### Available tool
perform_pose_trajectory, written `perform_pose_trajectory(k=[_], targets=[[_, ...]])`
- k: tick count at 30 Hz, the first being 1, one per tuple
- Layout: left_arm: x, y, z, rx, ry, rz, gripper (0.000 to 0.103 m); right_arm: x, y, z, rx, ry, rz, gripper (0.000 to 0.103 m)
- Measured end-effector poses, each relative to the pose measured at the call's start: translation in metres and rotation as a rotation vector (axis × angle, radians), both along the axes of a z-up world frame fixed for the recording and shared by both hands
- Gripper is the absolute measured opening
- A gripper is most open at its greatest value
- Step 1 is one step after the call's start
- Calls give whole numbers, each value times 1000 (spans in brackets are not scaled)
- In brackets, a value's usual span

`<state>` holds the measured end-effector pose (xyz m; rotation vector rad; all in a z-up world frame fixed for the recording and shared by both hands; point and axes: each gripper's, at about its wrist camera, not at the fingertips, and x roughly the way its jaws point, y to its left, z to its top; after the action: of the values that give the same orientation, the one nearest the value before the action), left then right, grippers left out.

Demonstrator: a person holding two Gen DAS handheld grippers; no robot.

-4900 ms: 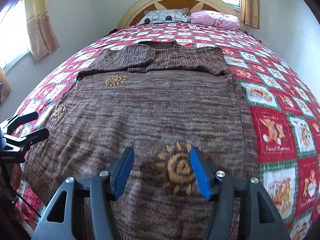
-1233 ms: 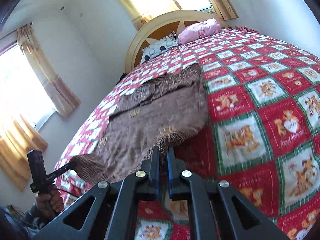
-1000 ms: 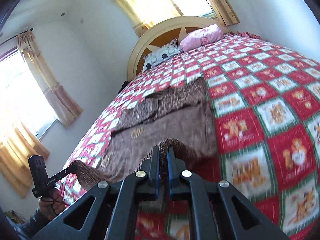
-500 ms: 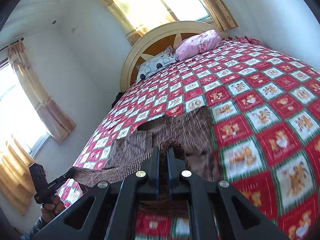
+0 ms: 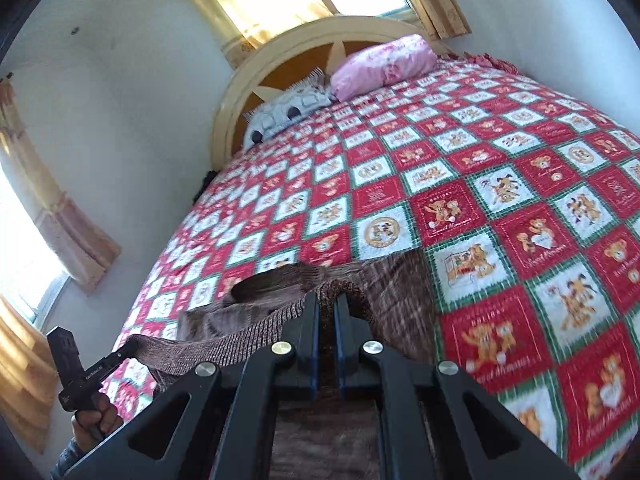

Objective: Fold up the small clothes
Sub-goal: 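Lift the hem with both grippers and fold it over toward the collar, then open both grippers to release the hem onto the collar end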

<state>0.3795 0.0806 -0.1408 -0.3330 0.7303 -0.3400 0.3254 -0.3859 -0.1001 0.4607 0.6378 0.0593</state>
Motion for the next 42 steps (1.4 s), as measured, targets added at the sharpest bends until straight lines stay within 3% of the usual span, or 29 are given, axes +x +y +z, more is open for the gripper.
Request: perform_pose_trajectory(k=[9,14,15,17,19,21,24,28,34,37,39,42], targets=[[47,-8,-28,34,65,-6,9,70,-21,-46,15,149,-30,5],[74,-1,-44,3,140,41,11,116,-37,-75,106,266,-24,6],[79,-1,-45,7,148,59,16,125,-41,-77,116,272,-29,7],[85,3,-44,18,149,103,18,140,-46,-77,110,268,-44,17],[88,10,-41,15,145,145,27,142,-49,-69,74,240,-87,61],[84,19,-35,19,132,180,53,137,-49,-62,68,207,-89,62],[73,29,-30,69,104,218,67,124,-34,-53,-35,170,-44,62],[55,32,-32,139,114,224,67,101,-14,-54,-125,165,24,62],[17,2,-36,301,56,144,67,67,8,-60,-274,167,78,62],[16,-19,-41,385,47,105,68,75,26,-56,-389,192,127,62],[17,-27,-47,405,53,91,68,85,33,-55,-392,189,144,62],[17,-33,-58,427,75,88,69,113,46,-70,-374,271,232,60]])
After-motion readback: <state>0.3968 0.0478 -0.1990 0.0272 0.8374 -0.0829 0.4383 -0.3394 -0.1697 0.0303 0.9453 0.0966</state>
